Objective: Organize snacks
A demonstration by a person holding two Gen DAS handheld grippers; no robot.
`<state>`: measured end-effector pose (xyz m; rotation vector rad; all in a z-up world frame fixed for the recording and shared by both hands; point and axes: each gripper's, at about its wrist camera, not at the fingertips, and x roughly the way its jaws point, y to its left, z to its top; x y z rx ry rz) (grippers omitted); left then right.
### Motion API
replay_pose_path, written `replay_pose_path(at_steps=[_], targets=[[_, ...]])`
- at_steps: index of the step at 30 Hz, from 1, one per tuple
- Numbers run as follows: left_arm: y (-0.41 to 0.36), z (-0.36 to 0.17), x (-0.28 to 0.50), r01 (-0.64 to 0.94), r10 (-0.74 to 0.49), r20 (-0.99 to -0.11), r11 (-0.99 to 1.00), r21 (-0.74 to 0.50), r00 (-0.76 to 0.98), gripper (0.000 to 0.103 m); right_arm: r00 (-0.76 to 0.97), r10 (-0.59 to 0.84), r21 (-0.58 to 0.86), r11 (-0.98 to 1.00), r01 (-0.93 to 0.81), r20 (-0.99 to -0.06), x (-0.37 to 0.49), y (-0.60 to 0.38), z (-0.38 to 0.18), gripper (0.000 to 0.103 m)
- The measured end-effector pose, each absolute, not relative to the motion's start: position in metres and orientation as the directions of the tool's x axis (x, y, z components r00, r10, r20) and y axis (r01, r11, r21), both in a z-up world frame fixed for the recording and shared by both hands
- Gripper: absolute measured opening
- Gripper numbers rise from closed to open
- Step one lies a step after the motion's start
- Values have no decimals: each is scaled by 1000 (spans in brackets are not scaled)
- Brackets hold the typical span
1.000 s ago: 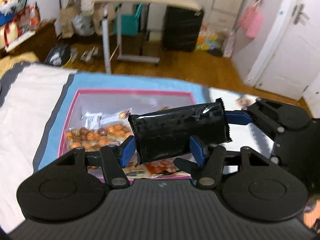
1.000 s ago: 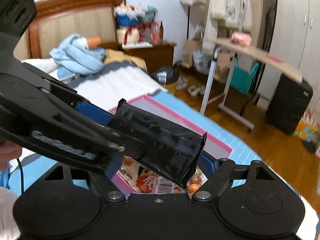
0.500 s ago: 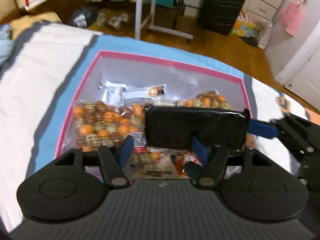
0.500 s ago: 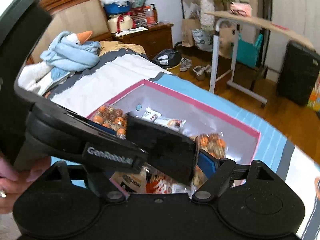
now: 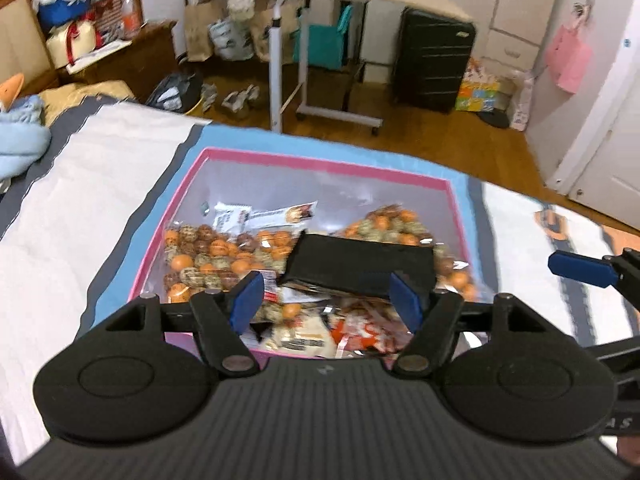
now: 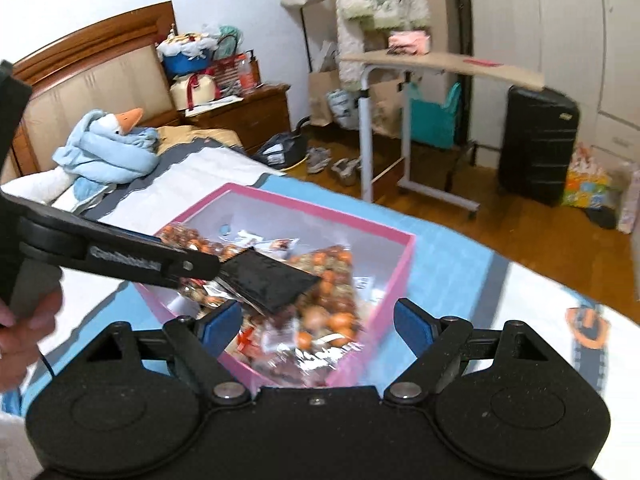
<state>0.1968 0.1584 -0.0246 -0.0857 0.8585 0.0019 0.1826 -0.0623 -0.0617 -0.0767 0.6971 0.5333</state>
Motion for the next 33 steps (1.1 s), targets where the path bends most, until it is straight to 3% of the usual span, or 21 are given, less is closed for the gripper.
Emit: replay_pose_path(at_steps=[9, 13, 17, 20, 23, 28, 33], targets=[[124, 16, 156, 64, -87, -711, 996, -59, 698, 70, 724, 329, 29, 919, -394, -607, 139, -114, -26, 90], [105, 27, 132, 85, -72, -683, 996, -14, 726, 72, 767, 287, 22, 942, -336, -574, 116, -135, -20, 102], [87, 43, 108, 101, -62, -645, 995, 24, 761, 86, 827, 157, -41, 976, -212, -540, 92, -145, -20, 103], [78, 54, 91, 111, -62, -616, 993, 42, 785, 90, 792, 125, -13, 986, -165, -597, 86, -155, -19, 103], [72, 58, 77, 109, -51, -599, 992, 61, 799, 96, 810, 46, -29, 997, -78, -584, 71, -162, -13, 103], [66, 45, 66, 73, -9, -602, 994, 82, 799, 100, 837, 42, -24, 998, -66, -546, 43, -174, -6, 103], [71, 27, 62, 70, -16, -623, 996, 62, 782, 100, 820, -17, -72, 997, -30, -571, 35, -179, -18, 103]])
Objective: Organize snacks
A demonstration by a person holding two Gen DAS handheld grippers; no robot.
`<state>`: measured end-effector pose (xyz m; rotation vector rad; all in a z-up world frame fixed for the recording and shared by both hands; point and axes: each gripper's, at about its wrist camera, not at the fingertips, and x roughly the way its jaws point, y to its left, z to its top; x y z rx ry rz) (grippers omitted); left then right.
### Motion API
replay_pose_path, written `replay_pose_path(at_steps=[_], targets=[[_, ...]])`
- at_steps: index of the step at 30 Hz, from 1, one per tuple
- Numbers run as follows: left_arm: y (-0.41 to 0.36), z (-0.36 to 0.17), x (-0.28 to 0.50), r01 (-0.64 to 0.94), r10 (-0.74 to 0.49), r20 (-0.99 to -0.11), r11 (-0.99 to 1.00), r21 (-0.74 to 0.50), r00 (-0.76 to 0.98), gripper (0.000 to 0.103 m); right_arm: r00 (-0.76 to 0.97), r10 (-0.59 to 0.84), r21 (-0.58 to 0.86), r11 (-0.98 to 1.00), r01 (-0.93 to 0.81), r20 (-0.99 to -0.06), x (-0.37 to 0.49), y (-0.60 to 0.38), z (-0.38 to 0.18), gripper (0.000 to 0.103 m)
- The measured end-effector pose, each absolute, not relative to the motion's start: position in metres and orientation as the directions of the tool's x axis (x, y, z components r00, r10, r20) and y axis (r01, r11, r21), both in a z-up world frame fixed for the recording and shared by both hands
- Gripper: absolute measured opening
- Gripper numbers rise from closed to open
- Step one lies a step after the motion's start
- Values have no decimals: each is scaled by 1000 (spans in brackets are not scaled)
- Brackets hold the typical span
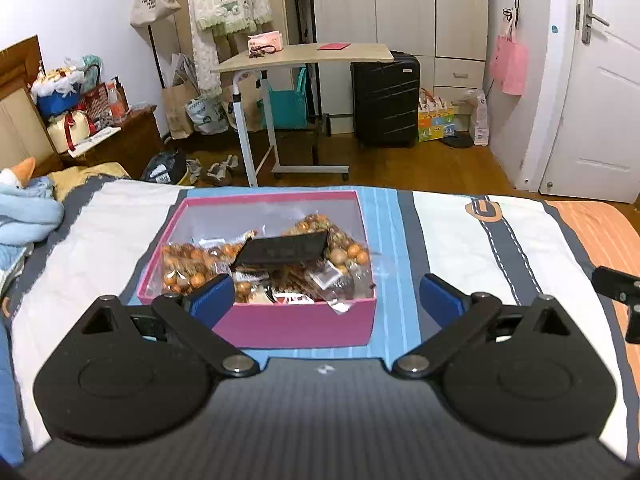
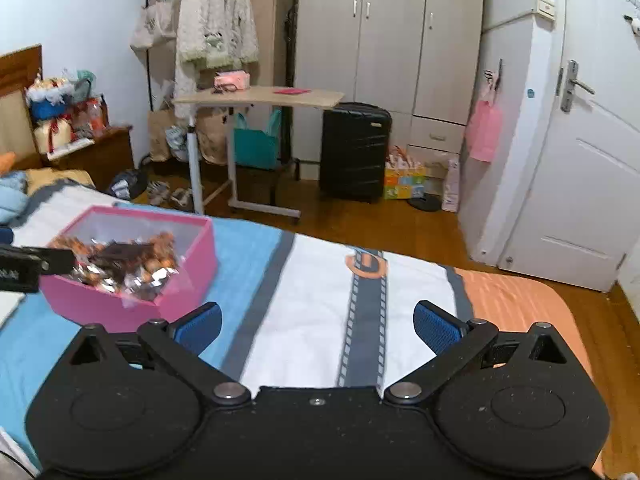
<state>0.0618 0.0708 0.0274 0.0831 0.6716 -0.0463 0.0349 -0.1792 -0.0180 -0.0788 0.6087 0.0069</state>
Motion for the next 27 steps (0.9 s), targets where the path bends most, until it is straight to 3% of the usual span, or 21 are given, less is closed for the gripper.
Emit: replay_pose_path(at_steps=[13, 17, 27], targets=[[66, 17, 44, 76, -36, -645, 997, 34, 764, 100, 769, -119, -134, 990, 44, -628, 17, -169, -31, 103], [68, 16, 40, 70, -38, -649, 997, 23, 760, 101, 745, -88, -80, 996, 47, -661, 13, -169, -29, 103], [72, 13, 37, 52, -16, -647, 998, 36, 763, 101, 755, -113, -92, 993, 70, -645, 6, -165, -29, 103]])
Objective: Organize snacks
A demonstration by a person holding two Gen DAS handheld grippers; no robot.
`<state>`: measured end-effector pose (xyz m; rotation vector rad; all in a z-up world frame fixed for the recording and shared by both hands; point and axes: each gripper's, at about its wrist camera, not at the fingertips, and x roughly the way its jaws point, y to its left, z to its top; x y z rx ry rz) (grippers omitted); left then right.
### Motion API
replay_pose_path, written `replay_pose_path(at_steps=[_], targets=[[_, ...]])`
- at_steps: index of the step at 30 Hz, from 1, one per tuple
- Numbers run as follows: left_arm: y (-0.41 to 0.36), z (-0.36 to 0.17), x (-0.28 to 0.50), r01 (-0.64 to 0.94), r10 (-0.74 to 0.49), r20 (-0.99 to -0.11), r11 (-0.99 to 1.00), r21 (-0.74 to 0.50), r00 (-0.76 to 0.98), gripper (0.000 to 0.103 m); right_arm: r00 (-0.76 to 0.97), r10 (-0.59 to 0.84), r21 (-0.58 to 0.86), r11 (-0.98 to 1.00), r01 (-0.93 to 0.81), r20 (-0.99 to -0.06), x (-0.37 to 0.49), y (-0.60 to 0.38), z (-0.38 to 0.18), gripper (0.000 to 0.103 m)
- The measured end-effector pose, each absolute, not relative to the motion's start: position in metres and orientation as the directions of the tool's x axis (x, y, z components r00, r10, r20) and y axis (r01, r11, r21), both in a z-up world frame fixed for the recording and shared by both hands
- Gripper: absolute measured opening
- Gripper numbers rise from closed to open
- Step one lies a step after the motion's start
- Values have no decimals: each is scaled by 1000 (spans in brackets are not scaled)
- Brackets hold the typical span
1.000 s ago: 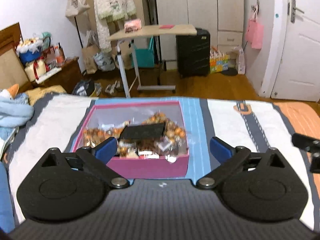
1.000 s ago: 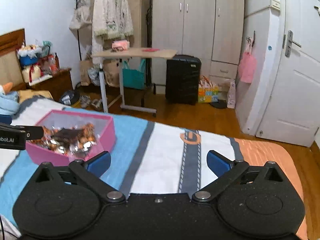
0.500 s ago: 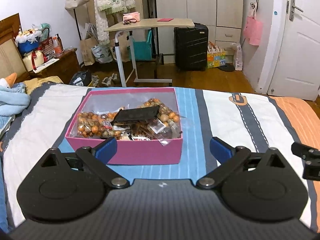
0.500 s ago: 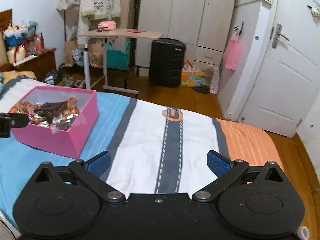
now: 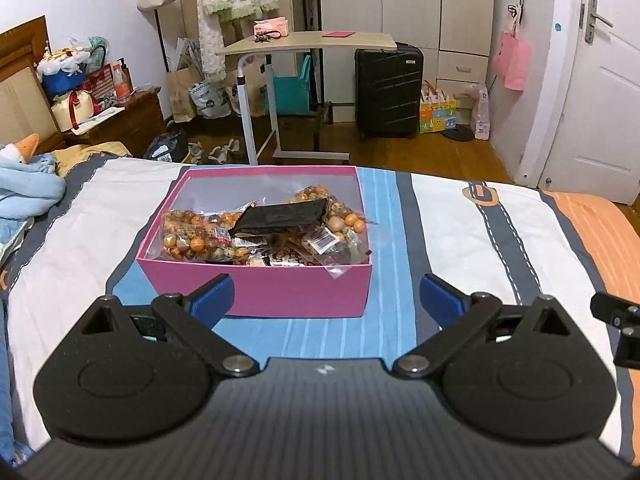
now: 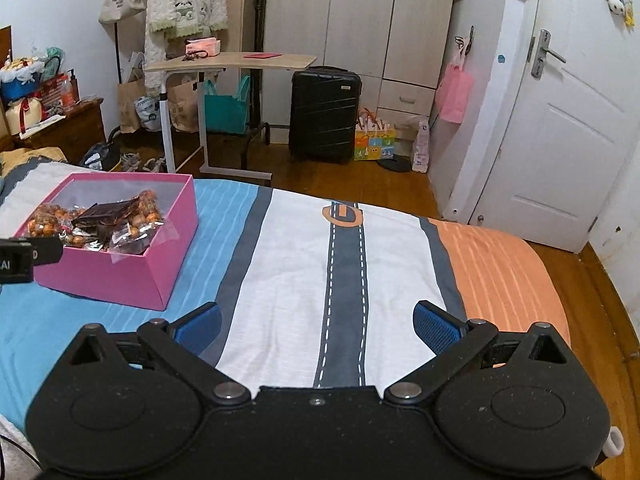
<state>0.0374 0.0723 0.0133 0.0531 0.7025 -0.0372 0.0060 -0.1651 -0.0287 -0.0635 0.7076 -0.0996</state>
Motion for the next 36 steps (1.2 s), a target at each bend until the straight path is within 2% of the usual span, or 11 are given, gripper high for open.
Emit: replay_pose_path(at_steps=[5, 23, 36], targets=[[70, 10, 39, 84, -38, -655, 996, 39, 755, 101, 766, -120, -102, 992, 72, -631, 4, -164, -32, 101], [54, 8, 31, 65, 13, -629, 993, 101, 778, 101, 778, -181, -132, 983, 126, -601, -3, -167, -32, 101], [51, 5, 29, 70, 8, -623, 992, 101, 782, 101, 777, -189, -140, 981, 131, -600, -3, -167, -32, 101]])
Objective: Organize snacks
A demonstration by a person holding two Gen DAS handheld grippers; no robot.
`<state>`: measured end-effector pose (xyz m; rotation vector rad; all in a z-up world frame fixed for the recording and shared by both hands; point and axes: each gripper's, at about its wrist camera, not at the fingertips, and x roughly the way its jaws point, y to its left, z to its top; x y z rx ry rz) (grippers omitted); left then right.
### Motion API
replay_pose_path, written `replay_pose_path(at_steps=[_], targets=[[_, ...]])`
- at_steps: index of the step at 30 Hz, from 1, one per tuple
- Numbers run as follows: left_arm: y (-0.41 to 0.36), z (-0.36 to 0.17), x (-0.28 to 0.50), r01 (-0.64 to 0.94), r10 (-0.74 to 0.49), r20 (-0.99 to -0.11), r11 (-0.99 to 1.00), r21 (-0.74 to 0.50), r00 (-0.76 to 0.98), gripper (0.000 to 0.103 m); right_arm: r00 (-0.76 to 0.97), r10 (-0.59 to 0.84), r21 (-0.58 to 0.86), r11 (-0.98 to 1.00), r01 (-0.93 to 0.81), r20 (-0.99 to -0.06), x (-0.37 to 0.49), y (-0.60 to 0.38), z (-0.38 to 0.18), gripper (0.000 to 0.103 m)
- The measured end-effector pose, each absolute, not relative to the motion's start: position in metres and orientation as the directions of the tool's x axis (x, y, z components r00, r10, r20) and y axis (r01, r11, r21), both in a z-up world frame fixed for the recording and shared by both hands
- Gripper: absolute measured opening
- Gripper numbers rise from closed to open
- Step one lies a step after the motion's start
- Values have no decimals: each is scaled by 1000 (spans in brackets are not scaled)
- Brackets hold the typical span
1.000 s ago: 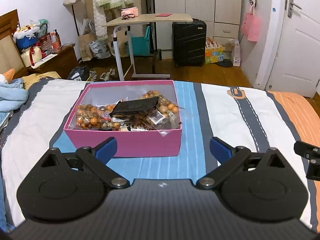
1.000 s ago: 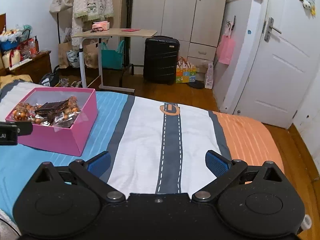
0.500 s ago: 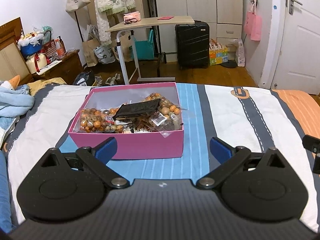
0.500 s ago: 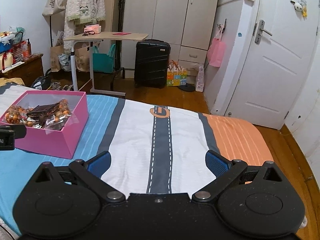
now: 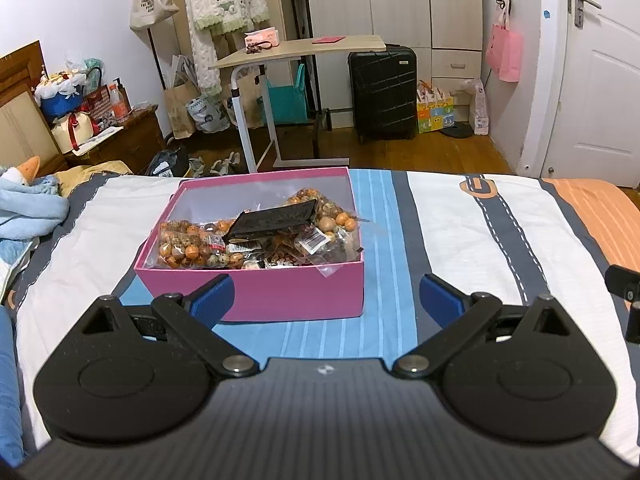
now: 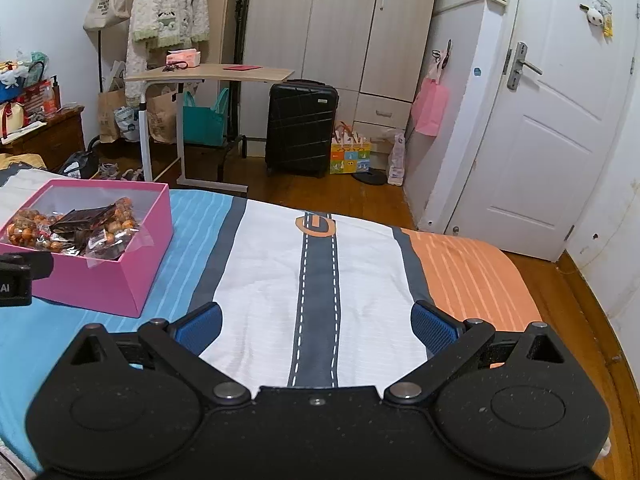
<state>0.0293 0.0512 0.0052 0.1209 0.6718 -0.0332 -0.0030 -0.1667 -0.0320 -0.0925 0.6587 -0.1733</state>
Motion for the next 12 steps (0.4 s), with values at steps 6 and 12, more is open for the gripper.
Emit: replay_pose_path(at_steps=[6, 12], targets=[[51, 5, 30, 67, 8, -626, 993, 97, 780, 101, 773, -194, -142, 981, 135, -604, -2, -168, -33, 101], [51, 4, 30, 69, 10, -626, 992, 102, 780, 101, 771, -195, -143, 980, 136, -606, 0, -169, -34, 101]])
